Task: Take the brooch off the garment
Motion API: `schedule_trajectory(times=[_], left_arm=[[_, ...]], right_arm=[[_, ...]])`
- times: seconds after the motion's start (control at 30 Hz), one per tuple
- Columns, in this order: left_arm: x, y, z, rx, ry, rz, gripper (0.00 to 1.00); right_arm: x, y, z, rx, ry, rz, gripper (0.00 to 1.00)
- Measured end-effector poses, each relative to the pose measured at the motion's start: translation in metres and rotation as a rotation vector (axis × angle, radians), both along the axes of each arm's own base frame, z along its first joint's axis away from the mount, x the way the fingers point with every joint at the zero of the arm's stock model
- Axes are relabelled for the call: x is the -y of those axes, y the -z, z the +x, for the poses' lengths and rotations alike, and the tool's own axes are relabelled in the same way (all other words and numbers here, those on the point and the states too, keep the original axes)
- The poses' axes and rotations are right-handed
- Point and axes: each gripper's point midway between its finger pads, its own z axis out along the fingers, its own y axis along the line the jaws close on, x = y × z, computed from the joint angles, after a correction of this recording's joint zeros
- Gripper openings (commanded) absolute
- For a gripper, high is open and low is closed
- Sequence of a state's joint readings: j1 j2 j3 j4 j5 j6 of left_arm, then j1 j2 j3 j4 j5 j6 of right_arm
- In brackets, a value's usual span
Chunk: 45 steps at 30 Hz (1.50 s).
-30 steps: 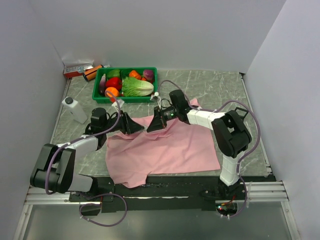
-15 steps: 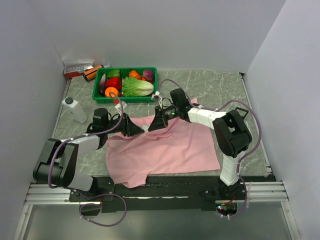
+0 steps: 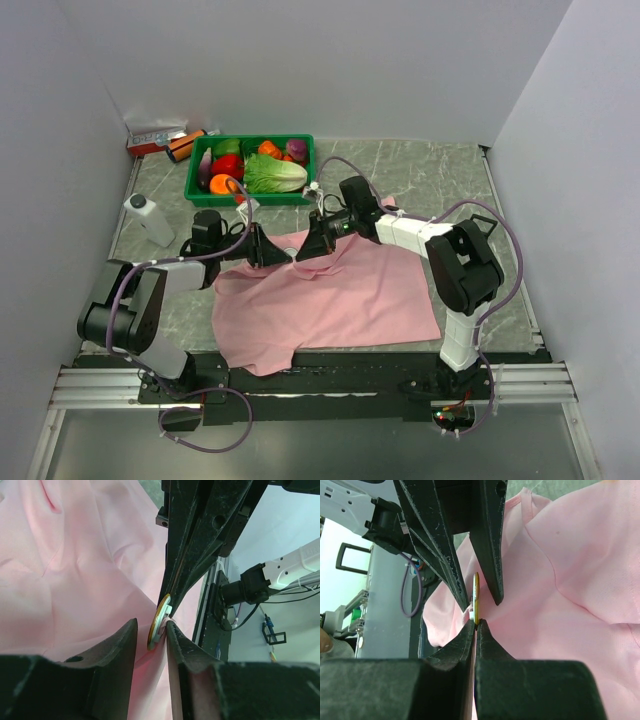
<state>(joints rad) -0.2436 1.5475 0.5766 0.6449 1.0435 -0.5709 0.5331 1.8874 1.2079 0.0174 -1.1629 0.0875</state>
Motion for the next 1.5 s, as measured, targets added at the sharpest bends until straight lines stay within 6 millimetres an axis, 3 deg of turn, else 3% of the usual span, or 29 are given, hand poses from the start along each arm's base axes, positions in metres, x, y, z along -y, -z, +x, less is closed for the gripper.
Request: schedule_trajectory(times=[0.3,0.47,0.67,0.73,0.97,1.3,1.5], left_arm=[[0.002,0.0,-0.001,-0.014,0.016,0.002,0.06],[0.003,0.002,-0.001,-0.028,0.015,0.013,0.01],[0.004,0.009,0.001,-0.067,-0.008,0.045,0.01],[0.004,0.01,0.002,-0.081,-0.021,0.055,0.04],[0.001,0.015,0.014,-0.146,-0.142,0.102,0.27],[-0.011,-0.016,0.017,-0.115,-0.319,0.04,0.61],[-0.016,-0.033,0.014,0.043,-0.273,0.089,0.66]], right_arm=[[0.0,0.003,0.002,0.009,0.012,-0.016,0.0],[0.001,0.006,0.003,0.032,0.013,-0.024,0.0],[0.001,0.013,0.004,0.058,0.02,-0.058,0.0],[0.001,0.014,0.006,0.081,0.019,-0.072,0.0],[0.001,0.018,0.013,0.136,0.047,-0.113,0.0],[-0.009,-0.009,0.002,0.189,0.022,-0.066,0.0],[-0.014,-0.011,-0.01,0.163,-0.015,-0.054,0.0]])
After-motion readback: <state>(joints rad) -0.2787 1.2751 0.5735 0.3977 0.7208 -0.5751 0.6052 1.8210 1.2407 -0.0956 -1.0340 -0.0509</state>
